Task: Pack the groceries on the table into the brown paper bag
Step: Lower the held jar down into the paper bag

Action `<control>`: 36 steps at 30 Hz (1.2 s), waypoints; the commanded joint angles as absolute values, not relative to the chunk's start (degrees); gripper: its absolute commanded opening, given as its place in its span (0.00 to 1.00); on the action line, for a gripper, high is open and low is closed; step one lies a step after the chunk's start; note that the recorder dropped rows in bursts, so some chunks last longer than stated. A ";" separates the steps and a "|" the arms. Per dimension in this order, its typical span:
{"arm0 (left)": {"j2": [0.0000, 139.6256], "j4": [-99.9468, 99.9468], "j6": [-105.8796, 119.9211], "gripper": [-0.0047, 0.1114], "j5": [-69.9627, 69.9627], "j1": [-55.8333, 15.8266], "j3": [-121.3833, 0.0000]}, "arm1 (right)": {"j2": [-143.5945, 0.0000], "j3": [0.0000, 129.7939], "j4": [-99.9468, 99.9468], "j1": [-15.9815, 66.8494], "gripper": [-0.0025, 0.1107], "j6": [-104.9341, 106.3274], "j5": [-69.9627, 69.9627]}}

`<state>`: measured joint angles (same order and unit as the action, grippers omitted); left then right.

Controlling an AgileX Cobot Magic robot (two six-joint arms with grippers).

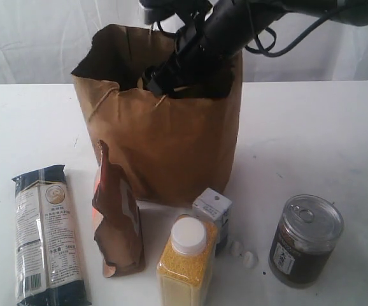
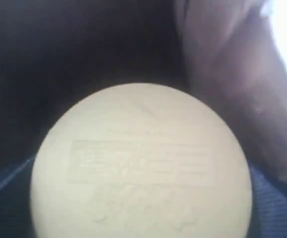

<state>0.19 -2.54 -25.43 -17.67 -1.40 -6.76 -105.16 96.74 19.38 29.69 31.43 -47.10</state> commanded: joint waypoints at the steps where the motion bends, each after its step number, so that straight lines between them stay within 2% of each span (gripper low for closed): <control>1: 0.00 -2.76 -25.47 0.04 -17.56 -1.74 -6.40 | -106.31 96.24 18.98 29.81 0.67 29.82 -48.66; 3: 0.00 -2.76 -25.47 0.04 -17.56 -1.74 -6.40 | -106.85 97.23 18.06 30.46 0.67 30.48 -50.42; 7: 0.00 -2.76 -25.47 0.04 -17.56 -1.74 -6.40 | -105.13 98.47 18.16 31.90 0.67 28.13 -44.49; 11: 0.00 -2.76 -25.47 0.04 -17.56 -1.74 -6.40 | -106.52 100.26 18.11 32.21 0.67 28.26 -49.57; 14: 0.00 -2.76 -25.47 0.04 -17.56 -1.74 -6.40 | -106.66 100.05 16.63 32.26 0.67 28.03 -44.91; 16: 0.00 -2.76 -25.47 0.04 -17.56 -1.74 -6.40 | -107.12 101.15 16.32 32.02 0.67 28.03 -49.43; 36: 0.00 -2.50 -25.46 0.04 -17.56 -1.74 -6.40 | -105.83 101.88 13.62 31.90 0.67 24.13 -50.17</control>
<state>0.19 -2.54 -25.43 -17.67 -1.40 -6.76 -106.78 101.47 13.18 32.29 24.61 -51.44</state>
